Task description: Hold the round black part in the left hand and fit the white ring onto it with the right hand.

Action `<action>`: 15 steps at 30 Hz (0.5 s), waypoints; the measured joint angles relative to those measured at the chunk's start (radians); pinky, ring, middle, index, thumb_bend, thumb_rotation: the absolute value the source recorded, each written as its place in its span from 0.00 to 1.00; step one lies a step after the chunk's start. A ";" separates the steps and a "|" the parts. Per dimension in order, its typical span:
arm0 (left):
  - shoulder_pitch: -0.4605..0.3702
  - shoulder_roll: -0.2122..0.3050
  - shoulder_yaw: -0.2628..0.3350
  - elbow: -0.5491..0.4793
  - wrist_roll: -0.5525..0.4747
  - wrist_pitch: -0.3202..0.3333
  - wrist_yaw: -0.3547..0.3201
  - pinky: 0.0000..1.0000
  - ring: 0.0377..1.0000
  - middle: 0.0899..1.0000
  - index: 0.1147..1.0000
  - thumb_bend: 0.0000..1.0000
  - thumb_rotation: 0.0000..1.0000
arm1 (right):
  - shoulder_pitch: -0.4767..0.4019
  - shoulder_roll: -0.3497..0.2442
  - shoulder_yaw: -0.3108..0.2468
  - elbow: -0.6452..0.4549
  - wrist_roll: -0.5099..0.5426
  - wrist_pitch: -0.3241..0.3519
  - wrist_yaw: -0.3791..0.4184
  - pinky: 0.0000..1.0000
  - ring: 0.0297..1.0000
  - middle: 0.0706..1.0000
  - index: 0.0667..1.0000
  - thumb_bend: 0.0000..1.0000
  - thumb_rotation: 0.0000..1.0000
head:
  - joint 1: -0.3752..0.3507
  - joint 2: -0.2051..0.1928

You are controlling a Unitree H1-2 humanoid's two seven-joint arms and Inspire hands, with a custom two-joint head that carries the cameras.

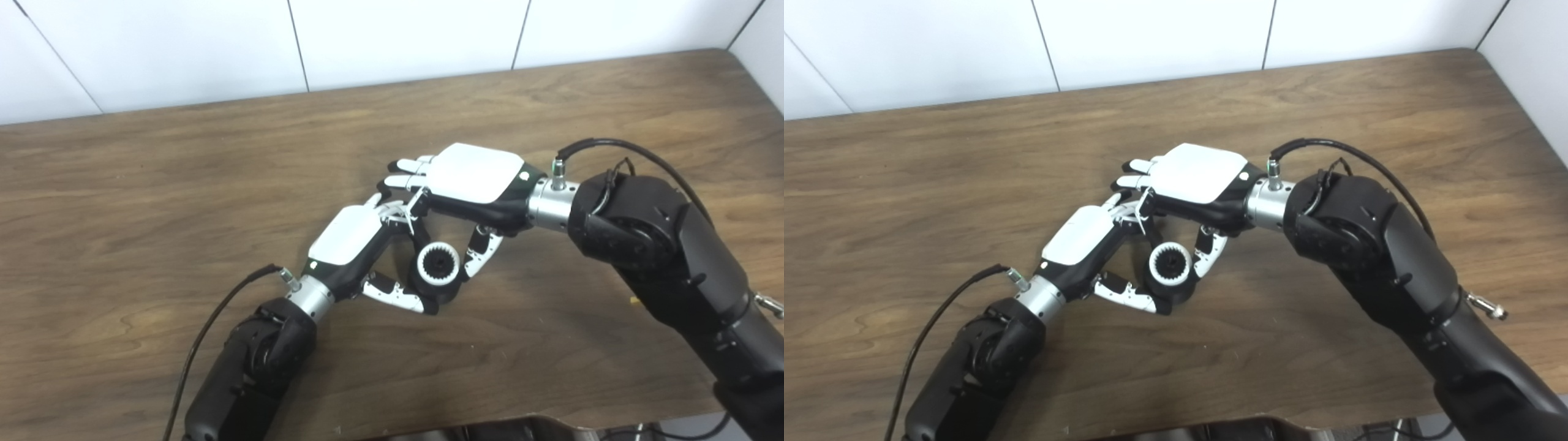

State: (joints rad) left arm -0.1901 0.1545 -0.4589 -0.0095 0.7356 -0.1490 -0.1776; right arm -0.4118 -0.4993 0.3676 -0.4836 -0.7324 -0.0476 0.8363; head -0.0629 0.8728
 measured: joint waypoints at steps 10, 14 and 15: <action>0.000 0.000 0.000 0.000 -0.008 -0.003 0.000 1.00 0.89 0.84 0.41 0.52 0.05 | 0.005 -0.001 0.004 0.006 -0.025 0.001 0.007 0.93 1.00 0.96 0.45 0.51 0.14 | -0.012 -0.005; 0.000 0.000 0.001 -0.001 -0.009 -0.004 0.000 1.00 0.89 0.84 0.41 0.52 0.05 | 0.005 0.000 0.004 0.006 -0.029 0.001 0.009 0.93 1.00 0.96 0.46 0.51 0.14 | -0.017 -0.006; 0.000 0.000 0.001 -0.003 -0.009 -0.004 0.000 1.00 0.89 0.84 0.41 0.52 0.05 | 0.005 0.000 0.004 0.006 -0.031 0.001 0.010 0.93 1.00 0.96 0.46 0.51 0.14 | -0.018 -0.006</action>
State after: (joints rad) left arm -0.1897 0.1550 -0.4578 -0.0125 0.7264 -0.1526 -0.1776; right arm -0.4068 -0.4997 0.3720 -0.4779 -0.7637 -0.0465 0.8466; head -0.0813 0.8667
